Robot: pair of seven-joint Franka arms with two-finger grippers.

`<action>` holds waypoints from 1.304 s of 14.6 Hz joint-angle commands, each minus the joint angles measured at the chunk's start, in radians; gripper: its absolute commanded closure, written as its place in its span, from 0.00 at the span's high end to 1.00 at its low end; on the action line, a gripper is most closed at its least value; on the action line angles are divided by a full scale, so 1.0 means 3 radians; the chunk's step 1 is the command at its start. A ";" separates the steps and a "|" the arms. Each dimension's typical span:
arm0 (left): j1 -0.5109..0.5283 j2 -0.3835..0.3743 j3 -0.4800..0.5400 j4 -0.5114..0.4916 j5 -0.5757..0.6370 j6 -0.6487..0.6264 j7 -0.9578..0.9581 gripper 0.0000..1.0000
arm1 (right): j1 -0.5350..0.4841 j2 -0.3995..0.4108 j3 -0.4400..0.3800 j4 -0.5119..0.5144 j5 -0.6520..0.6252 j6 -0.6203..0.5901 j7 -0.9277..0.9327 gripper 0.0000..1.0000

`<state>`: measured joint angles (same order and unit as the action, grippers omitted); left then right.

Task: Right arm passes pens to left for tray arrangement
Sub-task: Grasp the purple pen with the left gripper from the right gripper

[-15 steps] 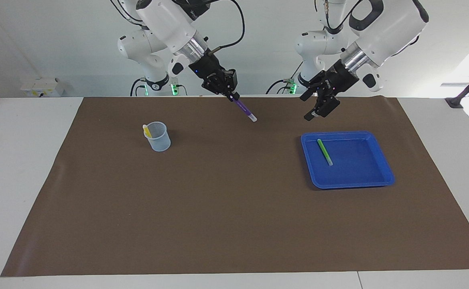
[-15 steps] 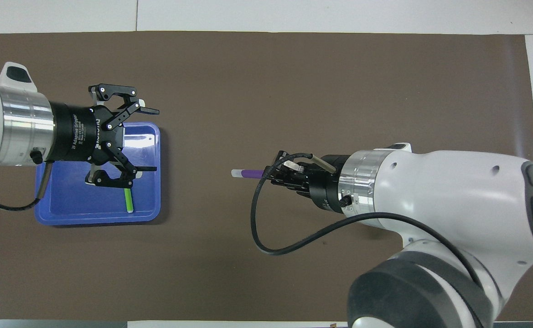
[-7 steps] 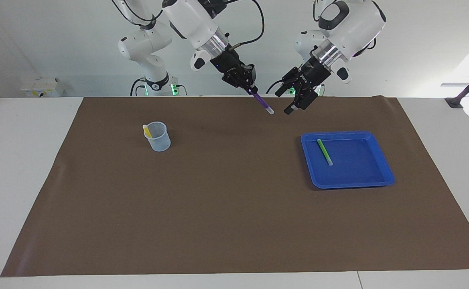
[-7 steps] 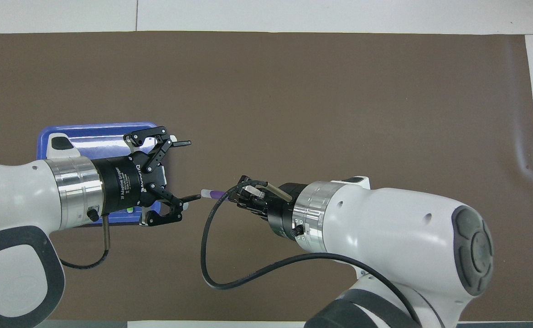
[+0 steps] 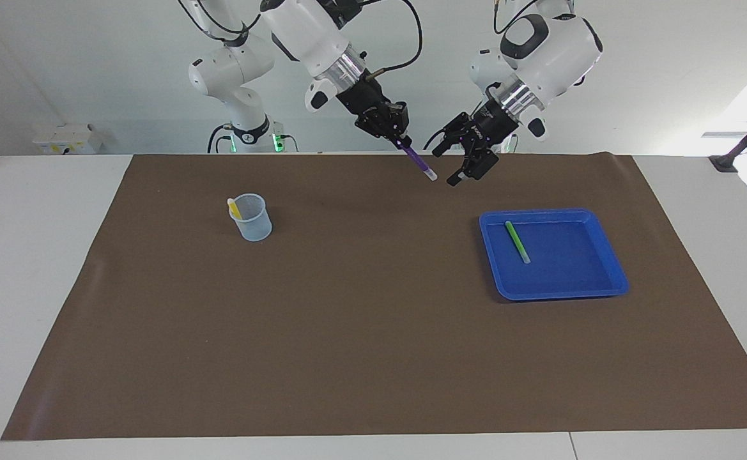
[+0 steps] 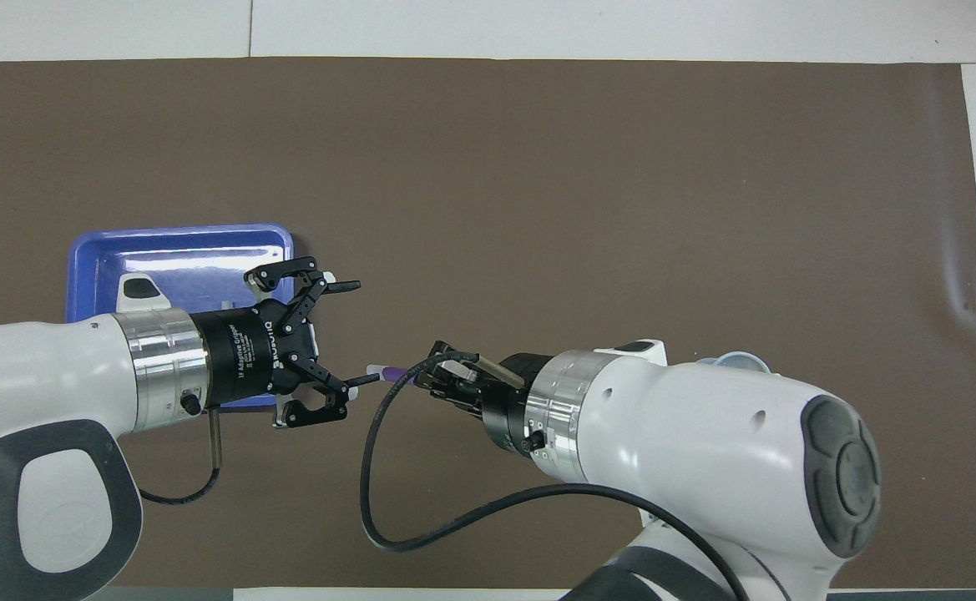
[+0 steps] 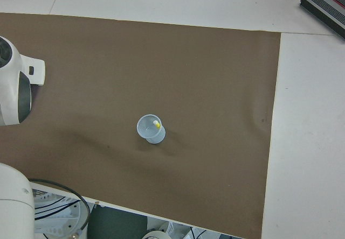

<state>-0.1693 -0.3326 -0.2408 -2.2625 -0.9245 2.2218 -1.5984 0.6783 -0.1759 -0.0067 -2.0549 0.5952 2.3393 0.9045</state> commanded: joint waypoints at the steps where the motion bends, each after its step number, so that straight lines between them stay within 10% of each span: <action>1: -0.0187 -0.0118 0.0031 -0.0164 -0.0083 0.0080 -0.0031 0.99 | -0.0001 -0.0104 0.0012 -0.0125 0.0061 0.0056 -0.0014 0.00; 14: -0.0346 -0.0282 0.0041 -0.0358 -0.0094 -0.0048 -0.0026 0.93 | -0.0011 -0.0114 0.0012 -0.0156 0.0061 0.0056 -0.0085 0.00; 19: -0.0381 -0.0282 0.0031 -0.0368 -0.0099 0.0024 -0.0026 0.67 | -0.0011 -0.0129 0.0007 -0.0171 0.0061 0.0056 -0.0085 0.00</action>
<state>-0.2588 -0.3846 -0.2405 -2.3391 -0.9321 2.2102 -1.6015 0.6781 -0.1866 -0.0058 -2.0761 0.5952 2.3393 0.9022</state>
